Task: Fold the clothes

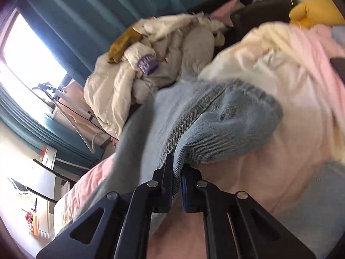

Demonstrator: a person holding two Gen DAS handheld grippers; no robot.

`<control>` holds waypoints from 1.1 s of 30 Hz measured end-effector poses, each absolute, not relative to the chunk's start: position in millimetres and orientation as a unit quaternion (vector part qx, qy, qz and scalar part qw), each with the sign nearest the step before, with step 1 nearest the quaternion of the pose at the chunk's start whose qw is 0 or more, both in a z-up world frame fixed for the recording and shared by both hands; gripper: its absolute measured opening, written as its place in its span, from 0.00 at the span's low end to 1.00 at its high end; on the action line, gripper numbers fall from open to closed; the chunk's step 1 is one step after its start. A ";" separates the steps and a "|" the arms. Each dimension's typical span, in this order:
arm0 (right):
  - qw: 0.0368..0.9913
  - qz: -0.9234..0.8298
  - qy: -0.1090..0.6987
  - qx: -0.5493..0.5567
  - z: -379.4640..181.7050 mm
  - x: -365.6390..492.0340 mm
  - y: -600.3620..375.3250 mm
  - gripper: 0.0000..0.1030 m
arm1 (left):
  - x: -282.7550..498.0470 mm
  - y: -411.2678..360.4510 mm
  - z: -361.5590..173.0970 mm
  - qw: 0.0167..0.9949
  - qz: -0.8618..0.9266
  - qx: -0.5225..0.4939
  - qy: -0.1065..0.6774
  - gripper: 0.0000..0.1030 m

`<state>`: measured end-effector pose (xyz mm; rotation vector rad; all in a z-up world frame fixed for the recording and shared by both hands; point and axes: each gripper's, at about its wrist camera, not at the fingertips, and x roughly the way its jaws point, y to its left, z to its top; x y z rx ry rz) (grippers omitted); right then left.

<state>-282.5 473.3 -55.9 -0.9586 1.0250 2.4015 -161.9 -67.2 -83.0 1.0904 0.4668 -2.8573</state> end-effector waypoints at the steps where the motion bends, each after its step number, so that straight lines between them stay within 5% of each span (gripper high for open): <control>1: 0.181 0.855 0.351 -0.335 -46.6 -277.5 472.2 0.04 | -159.9 -68.2 -80.6 0.023 -0.924 0.350 0.152 0.70; 7: 0.207 0.868 0.299 -0.338 -37.4 -232.1 455.8 0.04 | -150.3 -78.8 -73.6 0.019 -0.921 0.349 0.175 0.70; 15: 0.144 0.830 0.423 -0.333 -91.3 -185.8 484.3 0.05 | -142.9 -79.2 -71.0 0.013 -0.922 0.347 0.170 0.70; 18: 0.133 0.812 0.473 -0.316 -99.3 -177.2 497.0 0.15 | -143.9 -78.9 -72.4 0.016 -0.922 0.348 0.168 0.70; 20: 0.130 0.801 0.502 -0.300 -104.7 -171.6 506.0 0.35 | -146.8 -79.5 -73.9 0.019 -0.920 0.353 0.169 0.70; 22: 0.119 0.790 0.532 -0.280 -112.6 -167.0 516.4 0.41 | -148.2 -81.0 -75.9 0.022 -0.917 0.356 0.176 0.70; 29: 0.118 0.772 0.580 -0.232 -124.8 -163.1 551.9 0.40 | -152.4 -78.0 -81.4 0.029 -0.917 0.361 0.165 0.70; 33: 0.144 0.803 0.522 -0.247 -115.8 -171.2 563.0 0.20 | -153.0 -73.1 -82.8 0.030 -0.920 0.362 0.150 0.70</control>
